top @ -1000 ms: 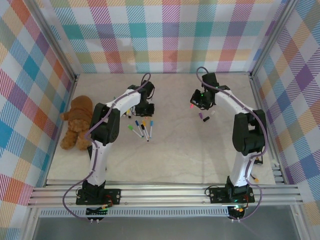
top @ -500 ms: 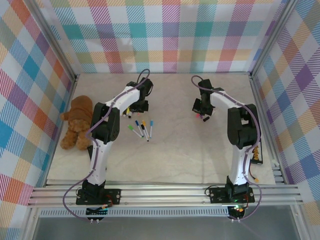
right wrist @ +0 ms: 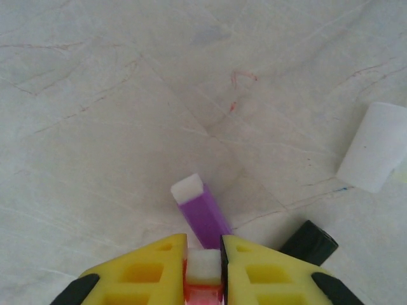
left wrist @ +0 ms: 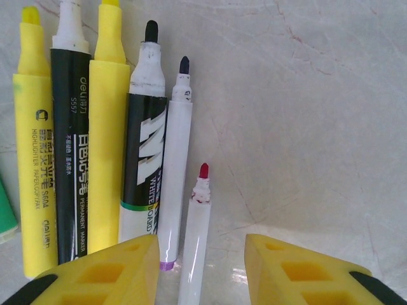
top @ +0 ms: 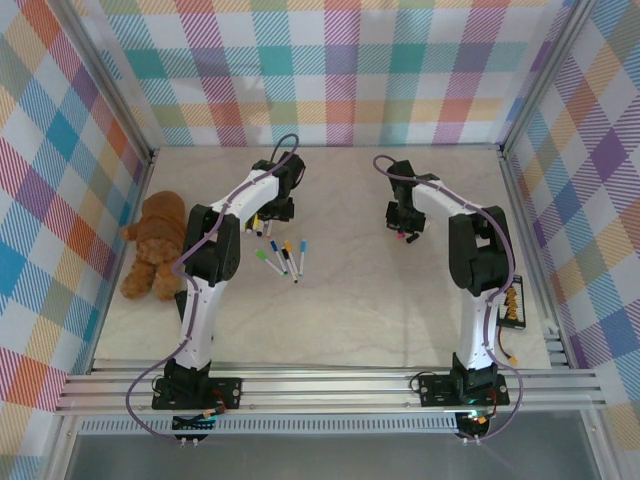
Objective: Open the pen caps
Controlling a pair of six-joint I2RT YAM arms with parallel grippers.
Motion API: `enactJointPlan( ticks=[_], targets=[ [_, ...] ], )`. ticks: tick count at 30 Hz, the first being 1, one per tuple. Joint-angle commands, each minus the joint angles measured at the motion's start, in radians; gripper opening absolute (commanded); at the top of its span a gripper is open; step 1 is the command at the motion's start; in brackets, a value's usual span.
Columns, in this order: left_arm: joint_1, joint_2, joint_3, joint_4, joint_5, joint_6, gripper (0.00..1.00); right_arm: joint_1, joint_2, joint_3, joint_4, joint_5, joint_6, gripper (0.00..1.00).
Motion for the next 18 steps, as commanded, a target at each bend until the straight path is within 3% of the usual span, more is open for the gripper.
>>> enactJointPlan(
  ticks=[1,6,11,18],
  targets=[
    [-0.001,-0.078,0.024,-0.015,-0.013,-0.015,0.4,0.014,0.003,0.05,-0.06,0.069,-0.014,0.25],
    [-0.009,-0.135,0.03,-0.021,0.015,-0.017,0.42,0.018,0.008,0.066,-0.076,0.081,-0.018,0.33],
    [-0.028,-0.214,-0.013,-0.009,0.024,-0.016,0.43,0.031,-0.035,0.051,-0.075,0.065,-0.009,0.34],
    [-0.1,-0.422,-0.334,0.135,0.03,-0.063,0.43,0.09,-0.213,-0.054,-0.028,0.001,0.01,0.38]
  ],
)
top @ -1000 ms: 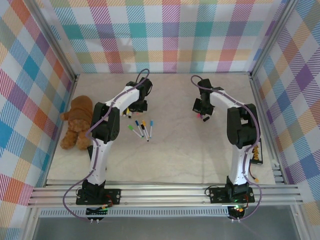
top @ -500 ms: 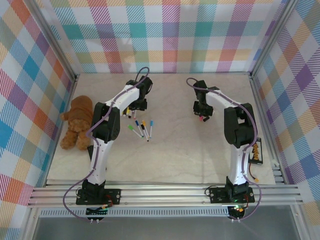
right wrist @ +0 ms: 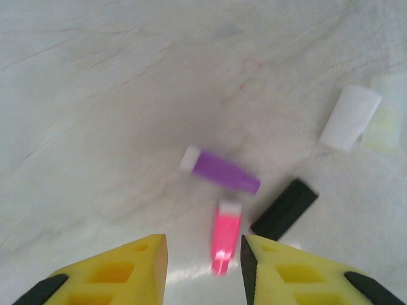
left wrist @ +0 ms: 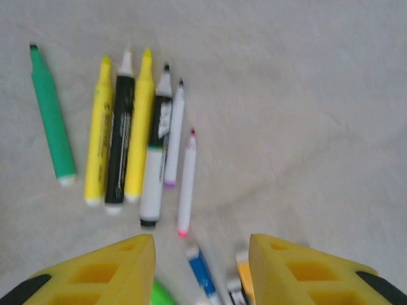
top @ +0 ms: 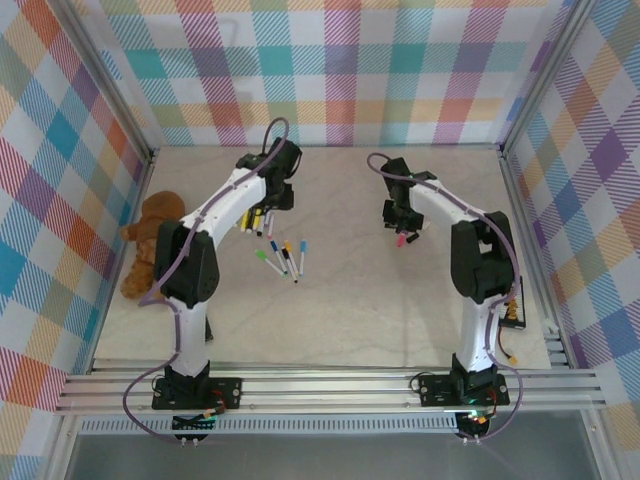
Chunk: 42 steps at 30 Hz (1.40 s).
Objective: Open the pen caps
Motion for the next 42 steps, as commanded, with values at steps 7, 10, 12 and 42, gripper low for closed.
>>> enactJointPlan(
  ticks=[7,10,12,42],
  targets=[
    [-0.082,-0.192,-0.329,0.173,0.063,-0.106,0.43,0.04,-0.255,-0.194,0.101,-0.166,0.063,0.38],
    [-0.109,-0.192,-0.361,0.197,0.069,-0.115,0.44,0.046,-0.29,-0.232,0.117,-0.179,0.073,0.38],
    [-0.121,-0.172,-0.362,0.203,0.089,-0.121,0.44,0.046,-0.301,-0.248,0.122,-0.186,0.072,0.38],
    [-0.206,0.04,-0.354,0.184,0.095,-0.154,0.35,0.048,-0.258,-0.299,0.179,-0.237,0.078,0.34]
  ],
)
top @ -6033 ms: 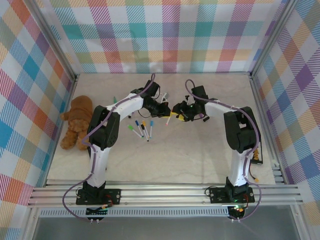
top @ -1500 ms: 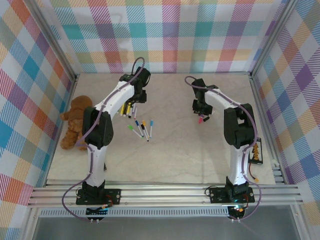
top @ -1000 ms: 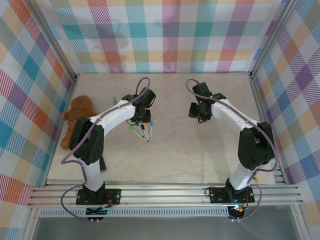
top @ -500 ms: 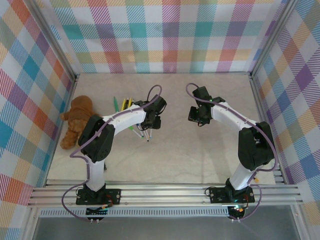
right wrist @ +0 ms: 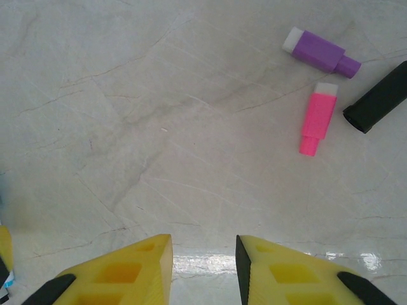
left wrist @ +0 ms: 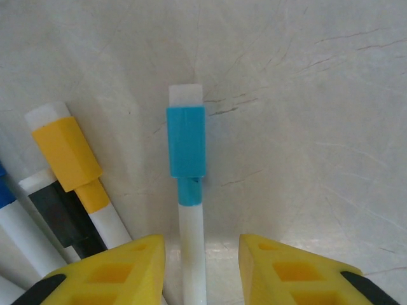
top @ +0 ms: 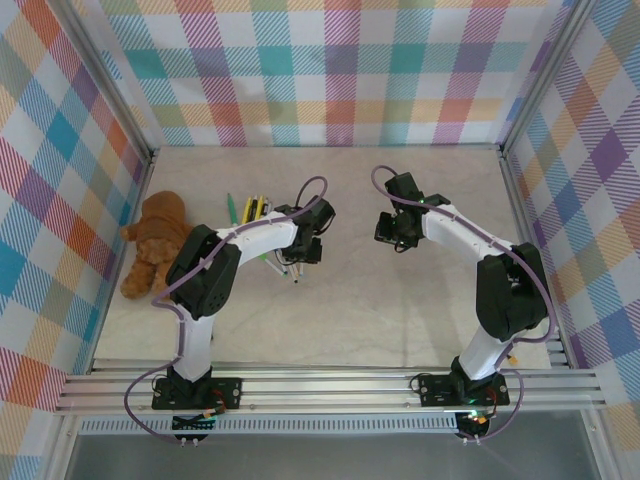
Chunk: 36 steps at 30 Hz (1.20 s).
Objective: Open the pen caps
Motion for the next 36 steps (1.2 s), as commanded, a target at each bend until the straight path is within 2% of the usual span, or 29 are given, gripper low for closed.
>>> enactJointPlan(
  ticks=[1,7,12,15,19,24,27,31,36],
  targets=[
    [-0.005,0.027,0.001,-0.026,-0.01,0.0,0.35,0.005,0.018,-0.006,0.013,-0.019,0.017,0.34],
    [-0.005,0.057,-0.004,-0.013,0.029,-0.002,0.26,0.005,0.02,0.001,0.012,-0.025,0.016,0.33],
    [-0.005,0.068,-0.004,-0.016,0.048,0.012,0.06,0.005,0.021,0.002,0.013,-0.027,0.016,0.33],
    [-0.005,0.061,0.011,-0.015,0.083,0.048,0.01,0.004,0.024,0.001,0.019,-0.037,0.017,0.33],
    [-0.008,0.019,0.036,0.003,0.189,0.108,0.0,0.004,0.036,-0.017,0.061,-0.105,0.032,0.33],
    [-0.008,-0.061,0.034,0.076,0.437,0.142,0.0,0.0,0.071,-0.074,0.205,-0.305,0.103,0.37],
    [-0.008,-0.078,0.04,0.094,0.55,0.139,0.0,-0.001,0.09,-0.114,0.316,-0.414,0.153,0.47],
    [-0.009,-0.092,0.033,0.109,0.61,0.137,0.0,0.0,0.113,-0.148,0.413,-0.486,0.198,0.48],
    [-0.01,-0.101,0.015,0.115,0.622,0.142,0.0,0.001,0.118,-0.192,0.514,-0.543,0.256,0.49]
  ],
)
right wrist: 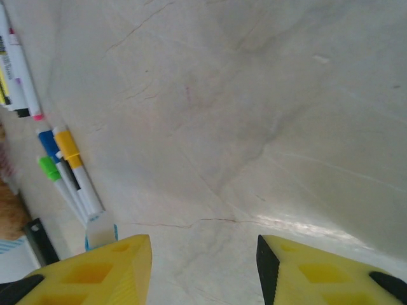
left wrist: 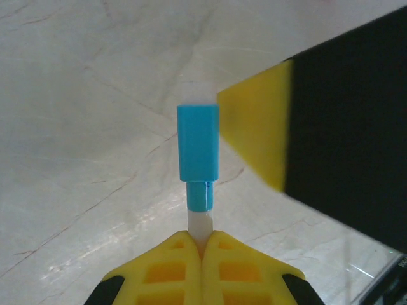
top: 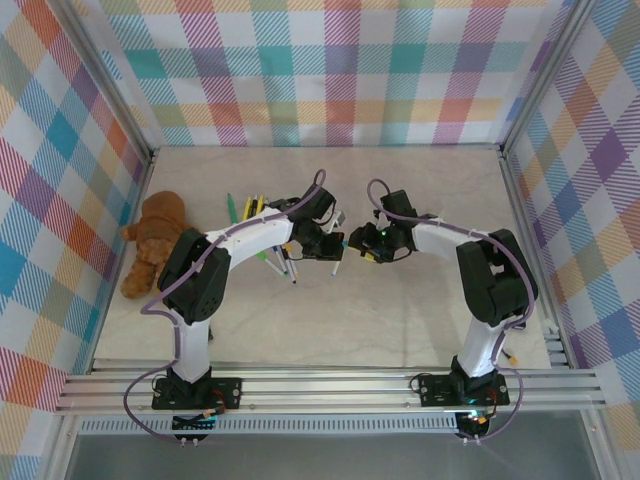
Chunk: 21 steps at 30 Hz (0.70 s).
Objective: Open the pen caps
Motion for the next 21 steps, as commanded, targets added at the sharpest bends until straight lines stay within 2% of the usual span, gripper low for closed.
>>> enactJointPlan(
  ticks=[1,8,14,21],
  targets=[
    [-0.01,-0.03,-0.01,0.007,0.057,0.019,0.0,0.002,0.006,-0.016,0.112,-0.084,0.06,0.49],
    [-0.01,-0.016,-0.007,-0.001,0.046,0.021,0.0,0.003,-0.017,-0.046,0.12,-0.012,0.096,0.51],
    [-0.01,-0.004,-0.002,-0.007,0.05,0.021,0.0,0.003,-0.033,-0.035,0.125,-0.019,0.114,0.51],
    [-0.01,0.01,-0.003,-0.013,0.042,0.019,0.0,0.005,-0.09,-0.039,0.077,0.071,0.114,0.51]
  ],
)
